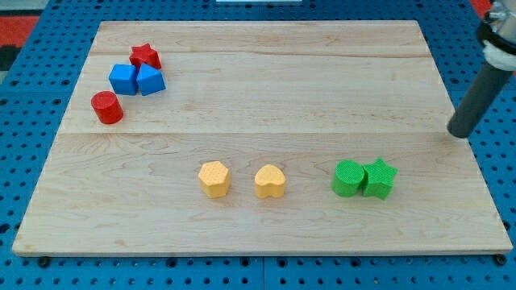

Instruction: Keep yellow hexagon on left side of red circle

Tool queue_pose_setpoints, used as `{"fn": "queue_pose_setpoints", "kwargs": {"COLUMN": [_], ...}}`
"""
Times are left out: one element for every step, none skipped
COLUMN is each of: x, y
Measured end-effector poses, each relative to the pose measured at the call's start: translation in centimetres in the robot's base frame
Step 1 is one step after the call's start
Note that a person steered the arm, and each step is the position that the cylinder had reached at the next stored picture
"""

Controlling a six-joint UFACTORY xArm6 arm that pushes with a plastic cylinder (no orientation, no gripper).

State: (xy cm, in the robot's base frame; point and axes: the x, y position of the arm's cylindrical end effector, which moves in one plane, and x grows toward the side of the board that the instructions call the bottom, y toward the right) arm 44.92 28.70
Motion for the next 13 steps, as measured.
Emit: {"fn": "queue_pose_setpoints", "kwargs": {"x": [0.0,-0.1,2.8,3.2,5.0,7.1,8.1,8.0,8.0,8.0,8.0,7.8,6.9], "y": [0.2,5.6,5.3,-1.1,-4.5,-5.6,-9.5,-15.7,-22.2,-28.2,-33.7,-38.1,-41.5]}}
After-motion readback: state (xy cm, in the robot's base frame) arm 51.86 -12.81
